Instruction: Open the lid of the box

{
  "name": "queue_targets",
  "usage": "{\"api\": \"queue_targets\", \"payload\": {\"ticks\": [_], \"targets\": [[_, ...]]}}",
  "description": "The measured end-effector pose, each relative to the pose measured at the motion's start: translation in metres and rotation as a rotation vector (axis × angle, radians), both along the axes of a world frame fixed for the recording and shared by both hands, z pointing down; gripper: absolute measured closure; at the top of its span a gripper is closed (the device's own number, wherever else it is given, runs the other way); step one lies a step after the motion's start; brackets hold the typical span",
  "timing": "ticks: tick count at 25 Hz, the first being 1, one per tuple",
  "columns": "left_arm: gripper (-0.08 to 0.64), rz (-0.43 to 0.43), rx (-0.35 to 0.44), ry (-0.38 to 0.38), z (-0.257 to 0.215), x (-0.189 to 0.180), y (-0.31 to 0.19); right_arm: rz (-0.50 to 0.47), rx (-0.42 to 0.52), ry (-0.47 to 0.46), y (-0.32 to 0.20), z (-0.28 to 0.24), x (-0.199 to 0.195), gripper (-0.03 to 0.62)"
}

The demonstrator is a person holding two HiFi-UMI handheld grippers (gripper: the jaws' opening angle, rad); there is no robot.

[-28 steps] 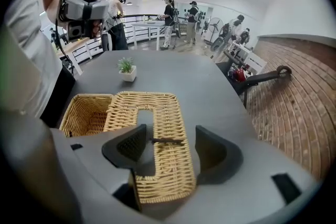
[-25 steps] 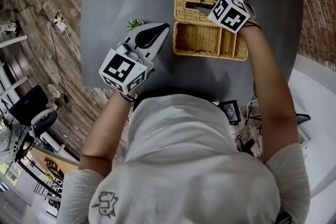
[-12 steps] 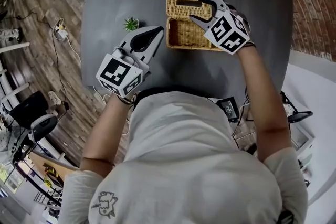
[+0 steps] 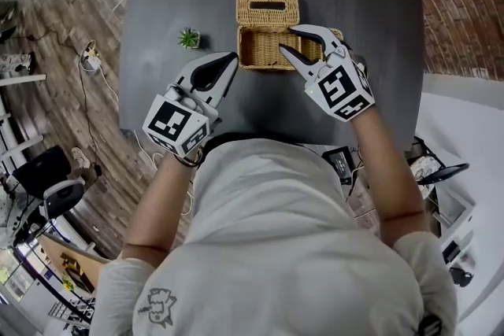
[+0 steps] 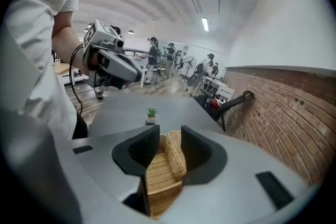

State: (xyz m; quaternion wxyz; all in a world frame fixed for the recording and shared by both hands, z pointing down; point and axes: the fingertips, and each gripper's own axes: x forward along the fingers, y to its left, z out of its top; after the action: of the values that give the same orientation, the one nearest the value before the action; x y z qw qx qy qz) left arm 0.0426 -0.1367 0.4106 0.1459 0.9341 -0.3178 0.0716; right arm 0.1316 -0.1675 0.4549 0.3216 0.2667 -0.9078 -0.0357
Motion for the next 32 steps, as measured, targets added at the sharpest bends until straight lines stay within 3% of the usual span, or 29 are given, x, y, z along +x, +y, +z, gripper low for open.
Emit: {"api": "queue_targets", "payload": {"ticks": [8,13,21,32], "targets": [[0.549,-0.005,0.044,0.011,-0.018,0.012,0.031,0.042,0.074,-0.163,0.048,-0.046,0.01,0.542],[0.549,-0.002,0.065,0.008,-0.028,0.02,0.049,0.034,0.102,-0.164,0.073,-0.065,0.018,0.586],[0.549,0.025,0.088,0.001,-0.046,0.012,0.065,0.066,0.099,-0.248,0.097,-0.08,0.013,0.586],[0.549,0.1,0.107,0.01,-0.063,-0.038,0.087,0.189,0.089,-0.352,0.127,-0.096,-0.031,0.588]]}}
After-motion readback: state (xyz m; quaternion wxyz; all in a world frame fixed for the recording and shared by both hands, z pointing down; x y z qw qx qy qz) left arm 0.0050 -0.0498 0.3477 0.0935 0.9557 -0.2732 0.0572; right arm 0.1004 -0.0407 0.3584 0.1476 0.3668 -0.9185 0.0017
